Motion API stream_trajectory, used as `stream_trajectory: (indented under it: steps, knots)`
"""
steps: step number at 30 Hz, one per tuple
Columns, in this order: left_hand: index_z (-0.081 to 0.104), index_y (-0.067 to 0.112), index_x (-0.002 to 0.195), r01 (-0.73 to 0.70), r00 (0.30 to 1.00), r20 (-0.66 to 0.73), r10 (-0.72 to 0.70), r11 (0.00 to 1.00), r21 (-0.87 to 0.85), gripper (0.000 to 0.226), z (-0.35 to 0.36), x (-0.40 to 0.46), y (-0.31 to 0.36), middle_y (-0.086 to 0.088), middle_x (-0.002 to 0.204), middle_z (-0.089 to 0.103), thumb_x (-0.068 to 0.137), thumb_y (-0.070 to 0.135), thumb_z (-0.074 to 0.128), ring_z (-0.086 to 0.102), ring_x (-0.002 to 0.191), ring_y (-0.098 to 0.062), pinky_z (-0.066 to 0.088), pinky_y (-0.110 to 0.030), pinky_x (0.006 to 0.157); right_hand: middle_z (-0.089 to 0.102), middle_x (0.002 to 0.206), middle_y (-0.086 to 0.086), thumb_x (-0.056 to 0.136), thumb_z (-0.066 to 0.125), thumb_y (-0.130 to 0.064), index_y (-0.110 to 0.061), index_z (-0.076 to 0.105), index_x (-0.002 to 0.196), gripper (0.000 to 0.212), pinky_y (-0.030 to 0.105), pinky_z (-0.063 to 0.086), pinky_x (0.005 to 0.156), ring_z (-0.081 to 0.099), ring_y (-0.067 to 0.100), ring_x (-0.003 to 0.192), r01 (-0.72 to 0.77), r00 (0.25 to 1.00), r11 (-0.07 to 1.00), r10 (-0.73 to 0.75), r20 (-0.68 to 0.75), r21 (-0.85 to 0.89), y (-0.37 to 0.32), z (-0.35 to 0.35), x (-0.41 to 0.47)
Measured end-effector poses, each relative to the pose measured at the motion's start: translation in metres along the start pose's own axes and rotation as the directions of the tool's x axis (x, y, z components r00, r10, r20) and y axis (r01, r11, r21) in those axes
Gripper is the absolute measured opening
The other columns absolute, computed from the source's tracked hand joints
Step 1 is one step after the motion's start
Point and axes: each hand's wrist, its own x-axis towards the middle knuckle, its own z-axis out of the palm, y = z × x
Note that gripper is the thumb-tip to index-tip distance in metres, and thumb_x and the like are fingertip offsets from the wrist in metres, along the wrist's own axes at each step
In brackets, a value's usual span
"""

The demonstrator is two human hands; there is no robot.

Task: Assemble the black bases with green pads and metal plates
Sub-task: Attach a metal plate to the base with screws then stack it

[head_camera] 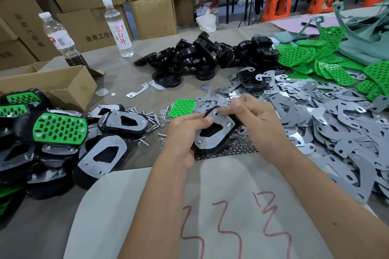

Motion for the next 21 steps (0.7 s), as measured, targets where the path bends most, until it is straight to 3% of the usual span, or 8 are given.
stream_trajectory:
  steps: [2,4,7,10,12,14,19,21]
  knots:
    - [0.082,0.021,0.062,0.000,1.000,0.006,0.000,1.000,-0.010,0.036,0.000,0.000,0.000,-0.006,0.076,0.078,0.086,-0.003,0.070,0.074,0.064,-0.016,0.057,-0.024,0.055,0.054,0.076,-0.008,0.104,0.053,-0.044,-0.007,0.079,0.087,0.048,0.024,0.043,0.069,0.052,0.001,0.065,-0.028,0.998,0.997,0.032,-0.047,0.076,0.002,-0.001,0.001]
    - [0.082,0.022,0.063,-0.003,1.000,0.012,0.003,1.000,-0.006,0.036,-0.001,0.001,0.000,-0.005,0.076,0.078,0.087,-0.003,0.070,0.075,0.064,-0.016,0.058,-0.024,0.055,0.058,0.076,-0.022,0.103,0.050,-0.045,-0.021,0.080,0.102,0.038,0.016,0.042,0.066,0.053,-0.002,0.067,-0.028,1.000,0.997,0.028,-0.006,0.078,0.003,0.000,0.001]
    - [0.083,0.017,0.068,0.000,1.000,0.010,0.000,1.000,0.001,0.030,-0.002,0.002,-0.001,-0.008,0.080,0.079,0.086,-0.003,0.071,0.075,0.067,-0.019,0.059,-0.025,0.059,0.056,0.088,-0.008,0.100,0.050,-0.052,-0.028,0.083,0.102,0.041,0.015,0.044,0.067,0.056,0.001,0.076,-0.068,0.998,0.996,0.067,0.020,0.065,0.003,0.002,0.002]
    - [0.083,0.019,0.066,0.001,1.000,-0.019,-0.001,1.000,0.019,0.030,-0.003,0.004,-0.002,-0.007,0.081,0.079,0.086,-0.001,0.072,0.074,0.069,-0.019,0.058,-0.028,0.066,0.055,0.071,-0.015,0.100,0.051,-0.050,-0.017,0.079,0.088,0.045,0.020,0.042,0.060,0.050,0.003,0.062,-0.085,0.996,0.985,0.089,-0.016,0.150,0.003,0.002,0.002]
    - [0.083,0.015,0.070,-0.003,1.000,-0.014,0.004,1.000,0.024,0.026,-0.003,0.006,-0.004,-0.008,0.082,0.079,0.086,-0.002,0.071,0.074,0.069,-0.019,0.059,-0.027,0.063,0.058,0.081,-0.021,0.101,0.050,-0.050,-0.029,0.081,0.103,0.037,0.015,0.043,0.065,0.055,-0.001,0.072,-0.054,0.998,0.995,0.053,0.018,0.086,0.004,0.003,0.002]
    - [0.082,0.009,0.078,-0.003,1.000,-0.022,0.003,1.000,0.024,0.018,-0.002,0.005,-0.004,-0.012,0.085,0.079,0.086,-0.003,0.071,0.074,0.070,-0.022,0.059,-0.027,0.063,0.054,0.090,-0.012,0.099,0.051,-0.053,-0.035,0.082,0.107,0.037,0.016,0.044,0.068,0.056,-0.001,0.080,-0.055,0.998,0.997,0.053,0.039,0.049,0.004,0.004,0.003]
    - [0.081,0.004,0.088,0.008,0.995,-0.097,-0.010,1.000,-0.019,0.011,-0.002,0.008,-0.005,-0.013,0.087,0.078,0.084,-0.001,0.072,0.072,0.076,-0.026,0.057,-0.031,0.068,0.057,0.094,0.010,0.100,0.050,-0.049,-0.017,0.082,0.086,0.048,0.030,0.046,0.065,0.051,0.011,0.070,-0.091,0.996,0.989,0.088,0.033,0.117,0.002,0.001,0.002]
    - [0.076,-0.001,0.099,-0.008,0.989,-0.146,-0.011,0.992,-0.128,0.014,-0.004,0.011,-0.004,-0.016,0.091,0.077,0.086,0.001,0.070,0.071,0.080,-0.029,0.058,-0.036,0.074,0.058,0.088,-0.003,0.102,0.051,-0.043,-0.017,0.081,0.095,0.040,0.026,0.049,0.064,0.054,0.012,0.071,-0.062,0.998,0.989,0.059,0.024,0.135,0.001,0.001,0.001]
